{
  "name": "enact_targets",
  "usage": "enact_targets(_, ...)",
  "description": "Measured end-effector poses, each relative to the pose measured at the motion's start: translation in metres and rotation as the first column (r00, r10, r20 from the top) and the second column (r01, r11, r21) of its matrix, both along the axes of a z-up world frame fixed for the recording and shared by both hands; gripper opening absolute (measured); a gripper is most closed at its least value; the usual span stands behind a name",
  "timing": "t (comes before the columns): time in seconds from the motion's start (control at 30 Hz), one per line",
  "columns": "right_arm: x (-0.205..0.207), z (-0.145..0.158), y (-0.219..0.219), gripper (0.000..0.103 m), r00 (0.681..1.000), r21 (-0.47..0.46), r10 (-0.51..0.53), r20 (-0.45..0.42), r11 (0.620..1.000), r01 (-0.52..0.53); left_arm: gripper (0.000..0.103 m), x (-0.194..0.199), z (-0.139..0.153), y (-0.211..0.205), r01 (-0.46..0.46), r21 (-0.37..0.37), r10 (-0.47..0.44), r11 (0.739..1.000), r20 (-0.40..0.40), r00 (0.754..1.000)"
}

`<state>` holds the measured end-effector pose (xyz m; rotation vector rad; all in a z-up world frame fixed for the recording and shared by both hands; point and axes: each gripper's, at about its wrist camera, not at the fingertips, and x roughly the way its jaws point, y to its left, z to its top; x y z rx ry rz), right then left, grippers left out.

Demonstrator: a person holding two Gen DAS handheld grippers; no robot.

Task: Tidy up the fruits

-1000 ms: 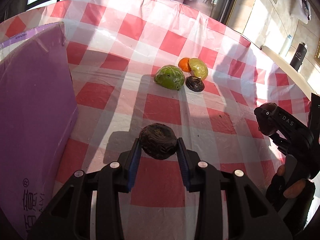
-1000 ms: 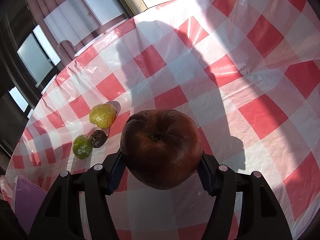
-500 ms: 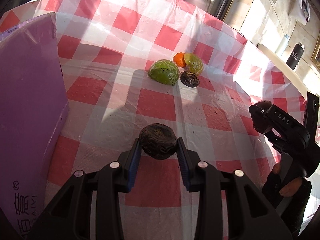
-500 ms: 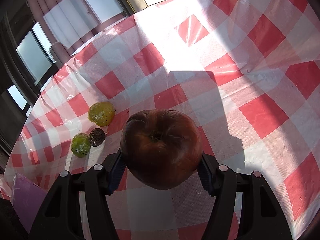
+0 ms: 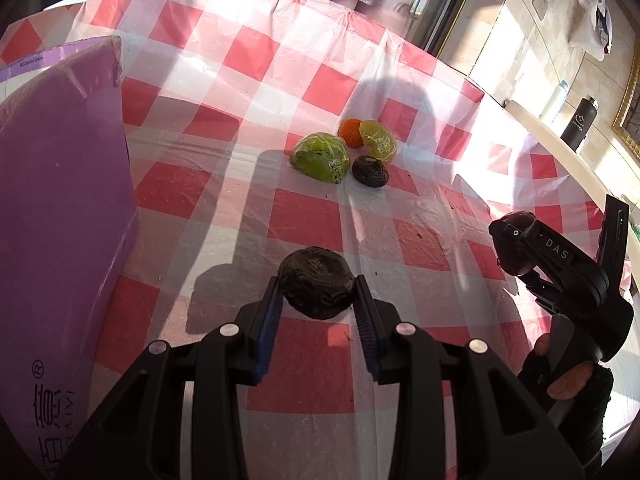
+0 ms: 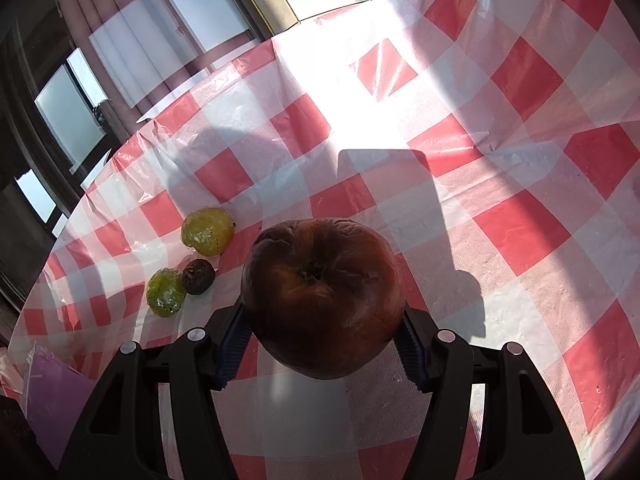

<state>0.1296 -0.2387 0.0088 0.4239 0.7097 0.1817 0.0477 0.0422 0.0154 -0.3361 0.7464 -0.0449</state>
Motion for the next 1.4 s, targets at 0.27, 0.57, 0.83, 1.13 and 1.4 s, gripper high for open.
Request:
enact_targets(0.27, -0.061, 0.011, 0.014, 0.063, 0.999, 0.048, 0.003, 0.043, 0.999, -0.005, 0.036, -0.013, 0.006, 0.002, -0.014, 0.007, 0.014, 1.000, 0.043, 0.999)
enact_targets(0.57, -0.148, 0.025, 0.017, 0.063, 0.996, 0.109, 0.051, 0.076, 0.992, -0.059, 0.036, -0.103, 0.058, -0.014, 0.007, 0.061, -0.021, 0.998, 0.237, 0.971)
enact_targets(0.83, -0.177, 0.058, 0.050, 0.063, 0.974, 0.099, 0.162, 0.159, 0.979, -0.179, 0.036, -0.158, 0.105, 0.021, -0.074, 0.062, 0.051, 0.995, 0.315, 0.948)
enact_targets(1.13, -0.213, 0.082, 0.135, 0.063, 0.892, 0.009, 0.384, 0.240, 0.918, -0.397, 0.036, -0.204, 0.128, 0.098, -0.260, 0.122, 0.202, 0.958, 0.357, 0.912)
enact_targets(1.4, -0.244, 0.099, 0.222, 0.063, 0.760, -0.142, 0.583, 0.286, 0.811, -0.568, 0.036, -0.211, 0.113, 0.167, -0.345, 0.119, 0.310, 0.931, 0.241, 0.920)
